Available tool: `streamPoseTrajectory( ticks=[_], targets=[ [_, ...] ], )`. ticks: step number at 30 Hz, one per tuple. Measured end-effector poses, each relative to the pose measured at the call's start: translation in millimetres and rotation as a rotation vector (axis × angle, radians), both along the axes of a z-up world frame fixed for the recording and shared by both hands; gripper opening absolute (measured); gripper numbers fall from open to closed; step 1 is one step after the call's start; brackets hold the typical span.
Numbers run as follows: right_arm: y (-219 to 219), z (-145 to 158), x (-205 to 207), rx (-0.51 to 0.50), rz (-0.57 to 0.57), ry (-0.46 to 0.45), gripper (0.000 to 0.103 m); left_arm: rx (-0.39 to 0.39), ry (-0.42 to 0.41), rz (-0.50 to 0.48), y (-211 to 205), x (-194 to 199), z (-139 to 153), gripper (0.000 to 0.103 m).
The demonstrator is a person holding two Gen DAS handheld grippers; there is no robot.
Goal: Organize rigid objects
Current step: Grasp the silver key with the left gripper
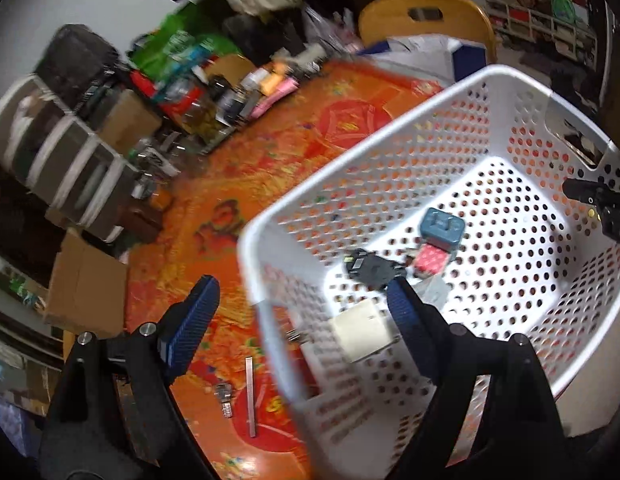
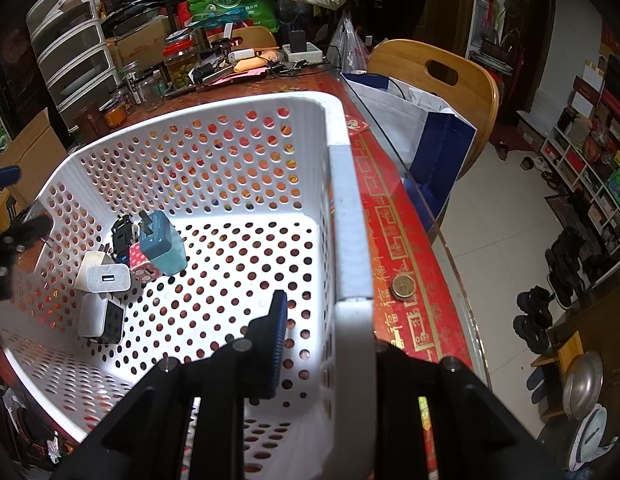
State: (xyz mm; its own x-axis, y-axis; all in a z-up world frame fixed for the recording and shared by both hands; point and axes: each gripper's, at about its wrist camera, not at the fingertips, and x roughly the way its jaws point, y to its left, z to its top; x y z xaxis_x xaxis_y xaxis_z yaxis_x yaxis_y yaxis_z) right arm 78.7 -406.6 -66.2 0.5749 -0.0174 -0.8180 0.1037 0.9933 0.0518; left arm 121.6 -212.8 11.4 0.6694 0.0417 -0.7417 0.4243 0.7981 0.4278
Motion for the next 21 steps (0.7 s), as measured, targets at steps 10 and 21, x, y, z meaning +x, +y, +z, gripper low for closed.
streamPoseTrajectory(
  ticks=[10, 21],
  targets=[
    [-0.2, 0.6, 0.8, 0.004, -0.001, 0.000, 0.022, -0.220, 0.008, 0.257, 186.0, 13.7, 3.6, 0.102],
    [-0.7, 0.0, 0.6, 0.002, -0.001, 0.007, 0.022, -0.306, 0.326, 0.437, 270.4, 59.3, -131.2, 0.071]
  ],
)
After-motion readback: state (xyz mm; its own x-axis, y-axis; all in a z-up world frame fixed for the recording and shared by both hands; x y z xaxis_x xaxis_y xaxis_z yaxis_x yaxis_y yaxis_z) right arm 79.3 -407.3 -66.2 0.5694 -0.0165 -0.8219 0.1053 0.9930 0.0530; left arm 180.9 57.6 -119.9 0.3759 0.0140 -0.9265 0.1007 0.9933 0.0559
